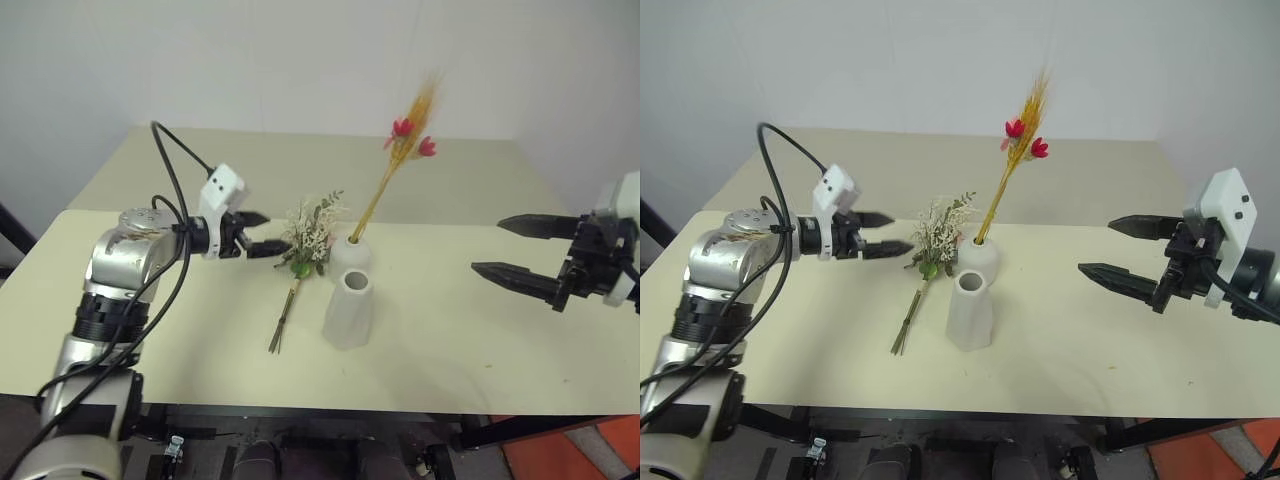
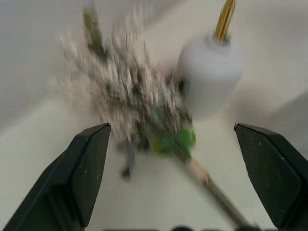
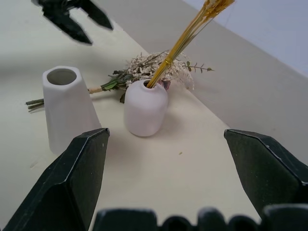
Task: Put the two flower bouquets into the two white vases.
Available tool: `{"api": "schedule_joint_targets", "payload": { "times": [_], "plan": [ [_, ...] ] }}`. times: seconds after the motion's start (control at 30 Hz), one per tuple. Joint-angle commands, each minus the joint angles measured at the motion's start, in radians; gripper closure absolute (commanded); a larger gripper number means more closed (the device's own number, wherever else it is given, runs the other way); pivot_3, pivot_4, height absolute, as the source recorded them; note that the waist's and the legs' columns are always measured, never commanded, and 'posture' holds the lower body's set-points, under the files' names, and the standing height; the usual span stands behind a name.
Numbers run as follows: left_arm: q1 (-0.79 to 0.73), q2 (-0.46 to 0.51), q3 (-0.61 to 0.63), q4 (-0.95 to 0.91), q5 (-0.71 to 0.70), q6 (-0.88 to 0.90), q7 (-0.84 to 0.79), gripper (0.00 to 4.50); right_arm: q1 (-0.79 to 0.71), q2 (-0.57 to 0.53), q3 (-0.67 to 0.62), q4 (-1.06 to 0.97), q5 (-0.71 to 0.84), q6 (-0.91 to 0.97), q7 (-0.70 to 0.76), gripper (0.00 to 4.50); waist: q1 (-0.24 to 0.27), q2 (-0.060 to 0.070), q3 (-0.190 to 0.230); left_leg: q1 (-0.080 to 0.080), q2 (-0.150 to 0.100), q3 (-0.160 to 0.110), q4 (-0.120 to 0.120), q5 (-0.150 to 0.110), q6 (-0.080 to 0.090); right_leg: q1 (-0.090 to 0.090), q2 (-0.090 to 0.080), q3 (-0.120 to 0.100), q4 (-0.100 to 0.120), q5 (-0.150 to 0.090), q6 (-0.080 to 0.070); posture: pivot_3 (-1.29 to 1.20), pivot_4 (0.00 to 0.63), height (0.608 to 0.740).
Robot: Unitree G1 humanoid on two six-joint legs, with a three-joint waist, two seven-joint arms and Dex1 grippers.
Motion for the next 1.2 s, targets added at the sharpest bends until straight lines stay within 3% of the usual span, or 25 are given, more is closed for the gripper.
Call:
{"api": "schedule_joint_targets", "payload": {
  "times": [0.03, 0.2, 0.47, 0.57, 0.93, 0.97, 1.07, 1.2],
  "plan": [
    [-0.103, -0.024, -0.085, -0.042, -0.029, 0.259, 0.032, 0.02, -0.044, -0.050, 0.002, 0.026, -0.010, -0.045, 0.063, 0.00, 0.000, 0.000, 0.000, -0.001, 0.000, 0.000, 0.000, 0.000, 0.000, 0.000, 0.000, 0.000, 0.000, 0.000, 0.000, 0.00, 0.150, 0.740],
    [-0.149, -0.122, -0.159, -0.035, -0.017, 0.405, 0.143, 0.02, -0.083, -0.093, 0.017, 0.070, -0.004, -0.063, 0.149, 0.00, -0.004, 0.000, 0.000, -0.002, 0.000, 0.000, 0.000, 0.000, 0.000, -0.001, 0.000, 0.000, -0.001, -0.001, 0.000, 0.00, 0.150, 0.740],
    [-0.173, -0.200, -0.301, 0.102, 0.081, 0.335, 0.281, 0.02, -0.099, -0.121, 0.007, 0.076, 0.001, -0.058, 0.188, 0.00, -0.012, 0.000, 0.000, 0.001, 0.000, 0.000, -0.001, 0.000, 0.000, -0.001, 0.001, 0.001, 0.002, -0.001, -0.001, 0.00, 0.150, 0.740],
    [-0.165, -0.214, -0.306, 0.150, 0.112, 0.275, 0.311, 0.62, -0.087, -0.131, -0.008, 0.074, 0.002, -0.052, 0.197, 0.00, -0.008, 0.000, 0.000, 0.000, 0.000, 0.000, -0.001, 0.000, 0.000, -0.001, 0.000, 0.001, 0.001, -0.001, -0.001, 0.00, 0.150, 0.740],
    [-0.137, -0.227, -0.187, 0.229, 0.160, 0.205, 0.413, 4.12, -0.076, -0.153, -0.023, 0.098, 0.027, -0.035, 0.258, 0.00, -0.008, 0.000, 0.000, 0.000, 0.000, 0.000, -0.001, 0.000, 0.000, -0.001, 0.000, 0.001, 0.001, -0.001, -0.001, 0.00, 0.150, 0.740],
    [-0.135, -0.226, -0.161, 0.236, 0.164, 0.206, 0.432, 4.32, -0.078, -0.155, -0.021, 0.104, 0.028, -0.037, 0.264, 0.00, -0.009, 0.000, 0.000, 0.000, 0.000, 0.000, -0.001, 0.000, 0.000, -0.001, 0.000, 0.001, 0.001, -0.001, -0.001, 0.00, 0.150, 0.740],
    [-0.124, -0.214, -0.061, 0.233, 0.161, 0.199, 0.480, 4.36, -0.084, -0.155, -0.017, 0.120, 0.029, -0.043, 0.278, 0.00, -0.009, 0.000, 0.000, 0.000, 0.000, 0.000, -0.001, 0.000, 0.000, -0.002, 0.000, 0.001, 0.001, -0.001, -0.001, 0.00, 0.150, 0.740],
    [-0.032, -0.182, 0.181, 0.097, 0.076, 0.025, 0.466, 4.36, -0.066, -0.144, -0.047, 0.140, 0.046, -0.066, 0.352, 0.00, -0.012, 0.000, 0.000, 0.000, 0.000, 0.000, -0.001, 0.000, 0.000, -0.002, 0.000, 0.001, 0.001, 0.000, -0.001, 0.00, 0.150, 0.740]
  ]
}}
